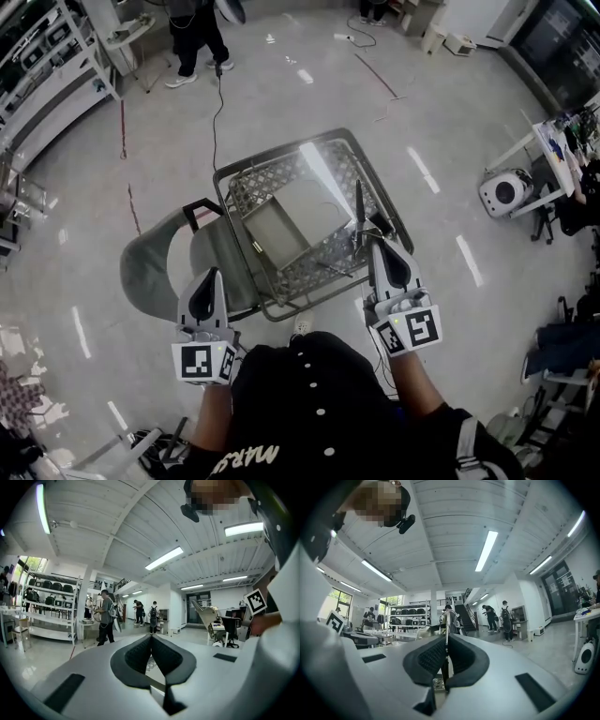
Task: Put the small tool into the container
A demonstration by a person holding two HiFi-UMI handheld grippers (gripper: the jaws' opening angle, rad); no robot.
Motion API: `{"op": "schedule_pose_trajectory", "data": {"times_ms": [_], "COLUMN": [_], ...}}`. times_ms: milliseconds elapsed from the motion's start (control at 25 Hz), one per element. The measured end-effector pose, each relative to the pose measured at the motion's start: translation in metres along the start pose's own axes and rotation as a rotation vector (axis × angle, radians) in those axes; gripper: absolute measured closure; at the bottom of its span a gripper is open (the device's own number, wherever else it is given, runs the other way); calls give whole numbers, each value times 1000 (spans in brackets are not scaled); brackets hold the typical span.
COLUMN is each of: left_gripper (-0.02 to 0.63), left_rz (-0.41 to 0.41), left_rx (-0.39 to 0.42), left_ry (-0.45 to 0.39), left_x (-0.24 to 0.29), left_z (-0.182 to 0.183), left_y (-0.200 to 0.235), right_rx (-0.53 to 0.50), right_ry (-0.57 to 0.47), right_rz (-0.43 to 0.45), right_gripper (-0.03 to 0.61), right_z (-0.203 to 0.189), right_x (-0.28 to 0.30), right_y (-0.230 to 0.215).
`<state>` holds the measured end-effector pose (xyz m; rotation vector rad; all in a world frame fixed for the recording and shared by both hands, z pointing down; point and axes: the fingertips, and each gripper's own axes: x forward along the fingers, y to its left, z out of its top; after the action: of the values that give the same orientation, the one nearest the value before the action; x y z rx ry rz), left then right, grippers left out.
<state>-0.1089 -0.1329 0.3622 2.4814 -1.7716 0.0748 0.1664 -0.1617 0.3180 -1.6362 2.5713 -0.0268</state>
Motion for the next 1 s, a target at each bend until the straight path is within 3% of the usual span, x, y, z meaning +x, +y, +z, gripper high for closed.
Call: {"op": "schedule_pose_trajectory", "data": {"times_ms": [360,800,1000], "left_gripper": [588,588,588], "left_rz": [49,-28,-43], "left_rx": [-20,-12,-21], "left_ry": [32,51,79], "left_x": [22,50,58], "left_z": [-6,-4,-10], "left_y": [4,31,46], "right_rx": [17,17,127], "right_ry": [39,70,137], "right_rz": [59,67,104], "right_gripper": [563,563,563], "right_z": [-8,-20,-46], "right_x": [38,79,104], "right_y": [-14,0,5]}}
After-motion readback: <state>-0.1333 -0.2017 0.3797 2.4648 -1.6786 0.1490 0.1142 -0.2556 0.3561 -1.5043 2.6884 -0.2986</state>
